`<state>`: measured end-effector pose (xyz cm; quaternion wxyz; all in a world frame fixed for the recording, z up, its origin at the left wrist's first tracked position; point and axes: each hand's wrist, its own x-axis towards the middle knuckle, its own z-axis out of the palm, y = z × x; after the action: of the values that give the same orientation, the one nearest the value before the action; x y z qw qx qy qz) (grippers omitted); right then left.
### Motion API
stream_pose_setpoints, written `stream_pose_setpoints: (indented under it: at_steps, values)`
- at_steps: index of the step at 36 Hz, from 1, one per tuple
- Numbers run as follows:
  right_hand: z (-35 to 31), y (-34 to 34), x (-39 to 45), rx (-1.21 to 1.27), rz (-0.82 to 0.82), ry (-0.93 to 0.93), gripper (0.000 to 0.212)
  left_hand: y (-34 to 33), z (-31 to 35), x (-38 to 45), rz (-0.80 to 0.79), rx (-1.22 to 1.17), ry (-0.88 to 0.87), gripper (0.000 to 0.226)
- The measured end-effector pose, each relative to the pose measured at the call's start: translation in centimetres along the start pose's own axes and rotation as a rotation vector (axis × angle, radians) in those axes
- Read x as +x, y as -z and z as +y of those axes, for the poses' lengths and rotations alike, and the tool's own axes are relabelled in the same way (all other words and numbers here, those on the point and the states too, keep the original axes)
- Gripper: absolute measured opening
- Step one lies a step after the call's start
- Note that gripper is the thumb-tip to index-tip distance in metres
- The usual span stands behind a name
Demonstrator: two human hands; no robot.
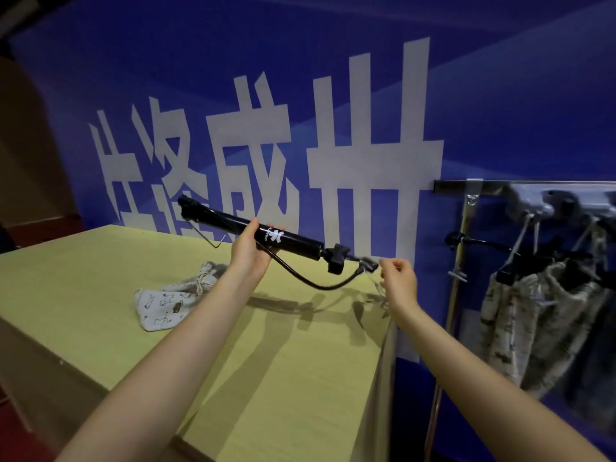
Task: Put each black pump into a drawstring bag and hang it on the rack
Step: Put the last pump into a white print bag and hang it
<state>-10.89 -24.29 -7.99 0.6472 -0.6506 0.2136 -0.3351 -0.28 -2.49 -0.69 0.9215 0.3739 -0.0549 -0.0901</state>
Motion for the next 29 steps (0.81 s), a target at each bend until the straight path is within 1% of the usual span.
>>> stream_pose_setpoints:
  at_steps: [2,4,5,7,8,10,12,13,15,16,20,23,25,29]
  values:
    - [0.6,-0.4,-1.0,-0.113,-0.024,0.128,0.019,-0.4,-0.1,-0.1,0.017,-0.006,-0.014,0.018]
    - [1.0,-0.9,-2.1,-0.233,-0.036,0.327,0.015,-0.8,-0.4,-0.3,0.030,-0.007,-0.030,0.018]
    - [1.0,-1.2,-2.6,-0.256,-0.061,0.412,0.012,-1.1,-0.4,-0.4,0.034,-0.014,-0.038,0.018]
    - [0.8,-1.8,-3.4,-0.293,-0.183,0.502,0.008,-1.8,-0.6,-0.6,0.026,-0.041,-0.045,0.016]
    - [0.7,-2.1,-3.8,-0.331,-0.265,0.515,0.012,-2.2,-0.7,-0.8,0.021,-0.050,-0.044,0.014]
    - [0.5,-2.8,-4.3,-0.443,-0.412,0.558,0.029,-3.0,-0.7,-1.0,0.014,-0.055,-0.032,0.008]
    - [0.2,-3.4,-4.7,-0.476,-0.533,0.525,0.040,-3.6,-0.6,-1.1,0.015,-0.077,-0.020,0.006]
    - [0.0,-3.6,-4.8,-0.459,-0.581,0.468,0.038,-3.8,-0.6,-1.1,0.013,-0.089,-0.017,0.007]
    - [-0.4,-3.8,-4.9,-0.396,-0.629,0.372,0.024,-3.9,-0.6,-1.2,-0.001,-0.076,-0.030,0.009]
    - [-0.5,-3.8,-4.9,-0.371,-0.627,0.361,0.020,-3.8,-0.7,-1.2,-0.007,-0.044,-0.046,0.011]
    - [-1.2,-3.3,-5.1,-0.348,-0.599,0.438,0.021,-2.7,-0.8,-1.2,0.008,0.094,-0.162,0.016]
    - [-2.1,-3.0,-5.7,-0.353,-0.622,0.454,0.021,-1.5,-0.6,-0.9,0.013,0.194,-0.245,0.029]
    - [-2.6,-2.8,-5.7,-0.372,-0.585,0.454,0.020,-0.9,-0.5,-0.9,0.027,0.233,-0.269,0.037]
    - [-2.9,-2.0,-4.6,-0.368,-0.466,0.447,0.017,-0.2,-0.3,-1.0,0.069,0.249,-0.249,0.031]
